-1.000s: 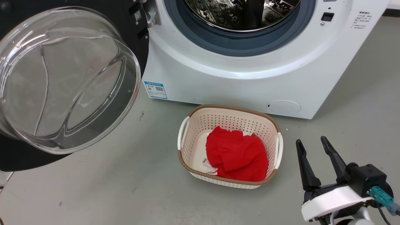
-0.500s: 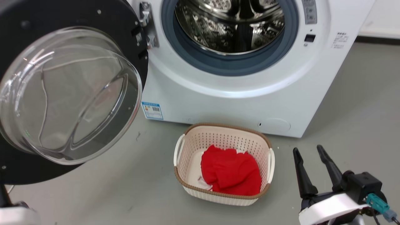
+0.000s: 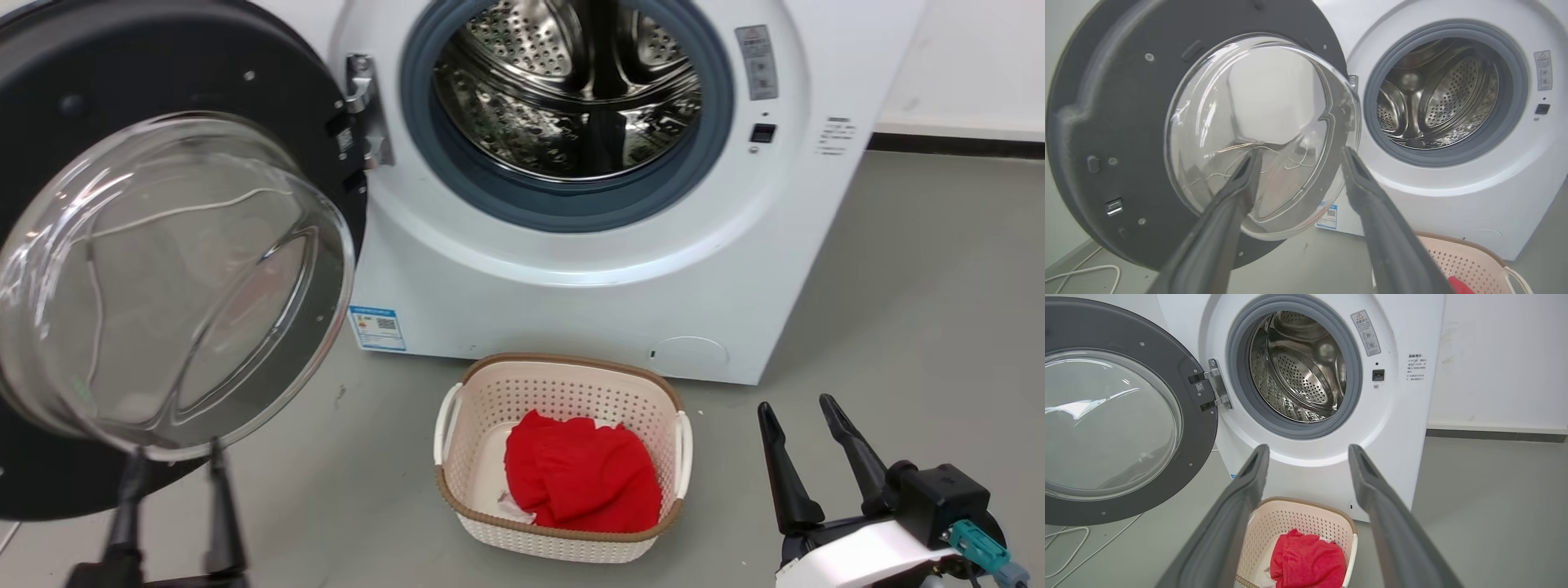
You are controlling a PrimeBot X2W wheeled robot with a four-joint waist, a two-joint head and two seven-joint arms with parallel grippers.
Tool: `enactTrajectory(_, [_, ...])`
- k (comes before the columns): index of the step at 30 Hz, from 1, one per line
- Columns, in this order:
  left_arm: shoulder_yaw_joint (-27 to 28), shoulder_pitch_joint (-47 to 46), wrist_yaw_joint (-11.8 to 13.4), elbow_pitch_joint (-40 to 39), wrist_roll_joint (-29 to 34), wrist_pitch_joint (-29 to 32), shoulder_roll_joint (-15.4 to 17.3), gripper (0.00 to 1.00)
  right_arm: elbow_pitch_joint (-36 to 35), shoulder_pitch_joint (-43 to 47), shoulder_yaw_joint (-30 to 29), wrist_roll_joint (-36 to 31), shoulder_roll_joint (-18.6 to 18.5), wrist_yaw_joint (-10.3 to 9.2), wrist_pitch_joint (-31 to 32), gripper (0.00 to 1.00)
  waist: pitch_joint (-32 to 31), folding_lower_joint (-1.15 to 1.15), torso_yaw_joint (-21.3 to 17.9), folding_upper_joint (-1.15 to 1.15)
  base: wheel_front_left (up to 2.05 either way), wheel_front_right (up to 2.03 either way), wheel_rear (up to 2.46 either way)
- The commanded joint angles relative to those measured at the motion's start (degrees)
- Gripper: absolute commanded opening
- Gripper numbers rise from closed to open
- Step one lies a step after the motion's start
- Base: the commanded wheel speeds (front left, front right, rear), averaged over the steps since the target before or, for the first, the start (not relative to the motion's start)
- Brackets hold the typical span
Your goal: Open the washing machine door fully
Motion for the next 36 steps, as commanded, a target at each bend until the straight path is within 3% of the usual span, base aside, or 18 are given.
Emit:
enactTrajectory(1, [-2.31, 0.18, 0.47, -0.39, 0.16, 0.13, -0.11, 1.00, -0.48, 0.09, 0.19, -0.58, 0.11, -0.03, -0.03, 1.00, -0.33, 0.00, -1.45, 0.00, 0.00, 0.00, 0.00])
enactTrajectory(5, [-7.18, -1.79, 1.01, 0.26, -0.42, 0.13, -0.19, 1.00, -0.75, -0.41, 0.65, -1.07, 0.11, -0.03, 0.26, 1.00, -0.67, 0.00, -4.47, 0.00, 0.00, 0.00, 0.00])
enactTrajectory(12, [-10.08, -3.12, 1.73, 2.33, -1.24, 0.13, -0.21, 1.00, -1.15, 0.20, 0.81, -1.73, 0.11, -0.02, 0.61, 1.00, -1.11, 0.00, -8.96, 0.00, 0.00, 0.00, 0.00])
enactTrajectory(33, [-10.91, -2.16, 2.73, 3.13, -1.19, 0.13, -0.22, 1.00, -0.83, 0.26, 0.77, -0.83, 0.11, -0.02, -0.05, 1.00, -1.05, 0.00, -8.81, 0.00, 0.00, 0.00, 0.00])
enactTrajectory(34, [-10.80, -2.49, 2.49, 3.17, -1.26, 0.00, -0.23, 0.00, -0.90, 0.08, 0.80, -1.22, 0.00, 0.00, 0.23, 0.00, -1.05, 0.00, -8.81, 0.00, 0.00, 0.00, 0.00])
enactTrajectory(36, [-10.28, -3.49, 2.25, 4.89, -4.23, 1.04, -0.25, 0.00, -0.80, 0.57, 1.02, 1.67, -0.01, 0.01, 0.21, 0.00, -1.02, 0.00, -8.75, 0.00, 0.00, 0.00, 0.00])
